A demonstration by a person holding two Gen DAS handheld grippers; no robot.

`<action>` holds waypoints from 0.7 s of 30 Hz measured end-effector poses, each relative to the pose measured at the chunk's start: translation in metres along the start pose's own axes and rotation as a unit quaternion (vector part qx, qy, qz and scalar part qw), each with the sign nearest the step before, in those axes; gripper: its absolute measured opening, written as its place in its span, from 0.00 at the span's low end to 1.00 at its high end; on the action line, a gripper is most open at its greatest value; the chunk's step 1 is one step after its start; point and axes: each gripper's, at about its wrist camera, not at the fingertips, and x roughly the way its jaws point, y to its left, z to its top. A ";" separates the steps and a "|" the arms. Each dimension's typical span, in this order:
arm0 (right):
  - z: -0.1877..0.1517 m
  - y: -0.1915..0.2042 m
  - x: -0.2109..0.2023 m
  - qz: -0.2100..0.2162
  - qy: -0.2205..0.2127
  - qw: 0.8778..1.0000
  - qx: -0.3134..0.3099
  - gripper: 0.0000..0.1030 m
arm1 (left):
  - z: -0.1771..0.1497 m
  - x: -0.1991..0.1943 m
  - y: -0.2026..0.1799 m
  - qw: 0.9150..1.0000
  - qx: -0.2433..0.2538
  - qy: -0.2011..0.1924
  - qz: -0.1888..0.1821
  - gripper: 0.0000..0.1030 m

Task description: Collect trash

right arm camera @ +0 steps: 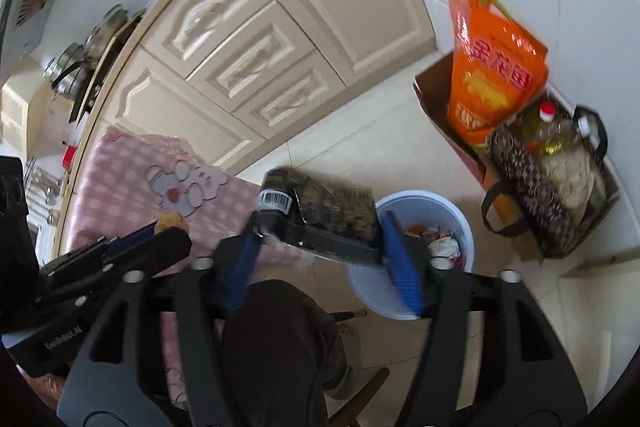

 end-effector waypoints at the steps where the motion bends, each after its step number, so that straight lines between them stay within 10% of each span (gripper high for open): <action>1: 0.000 -0.005 0.004 0.001 0.002 1.000 0.010 0.75 | 0.001 0.006 0.001 1.000 -0.001 0.008 0.001 0.43; 4: -0.002 -0.021 0.009 0.005 0.002 0.999 0.044 0.85 | 0.003 0.010 0.005 1.000 -0.007 0.010 0.013 0.76; 21: 0.009 0.014 -0.043 -0.001 -0.049 0.998 0.026 0.93 | 0.003 -0.072 0.010 0.997 -0.010 -0.069 0.028 0.83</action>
